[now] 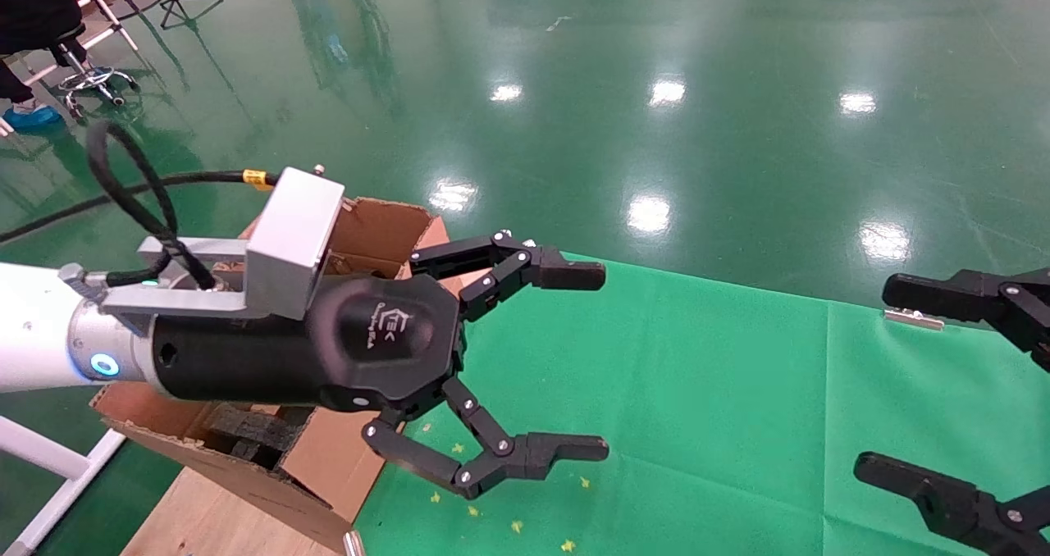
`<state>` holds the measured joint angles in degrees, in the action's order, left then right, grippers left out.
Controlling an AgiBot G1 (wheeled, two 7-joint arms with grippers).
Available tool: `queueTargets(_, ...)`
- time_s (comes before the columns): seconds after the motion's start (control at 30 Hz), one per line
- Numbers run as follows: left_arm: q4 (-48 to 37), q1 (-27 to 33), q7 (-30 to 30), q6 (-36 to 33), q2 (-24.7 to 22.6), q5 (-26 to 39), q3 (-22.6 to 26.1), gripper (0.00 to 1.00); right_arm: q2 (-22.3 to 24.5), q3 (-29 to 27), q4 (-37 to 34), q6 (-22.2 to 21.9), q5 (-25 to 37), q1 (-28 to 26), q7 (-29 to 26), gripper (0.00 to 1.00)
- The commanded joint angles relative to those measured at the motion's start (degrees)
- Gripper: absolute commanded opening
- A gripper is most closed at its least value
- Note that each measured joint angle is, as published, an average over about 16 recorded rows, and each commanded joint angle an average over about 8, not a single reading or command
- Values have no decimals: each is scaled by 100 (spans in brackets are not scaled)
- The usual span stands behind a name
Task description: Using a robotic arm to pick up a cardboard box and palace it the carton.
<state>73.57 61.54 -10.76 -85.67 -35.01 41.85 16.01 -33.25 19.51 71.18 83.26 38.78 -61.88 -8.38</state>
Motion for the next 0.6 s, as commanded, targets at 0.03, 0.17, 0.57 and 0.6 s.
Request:
queueTargets(0.03,-2,2,-1,1,-1,1,1,100,0,0,0,0,0,0,0,100)
queueTargets(0.17,-3,3,-2,2,-1,3,3,100,0,0,0,0,0,0,0,100)
queueTargets(0.57,-7,6,-2,3,-1,8,8,100,0,0,0,0,0,0,0,100)
queueTargets(0.6,-8,7,-2,3,-1,8,8,100,0,0,0,0,0,0,0,100)
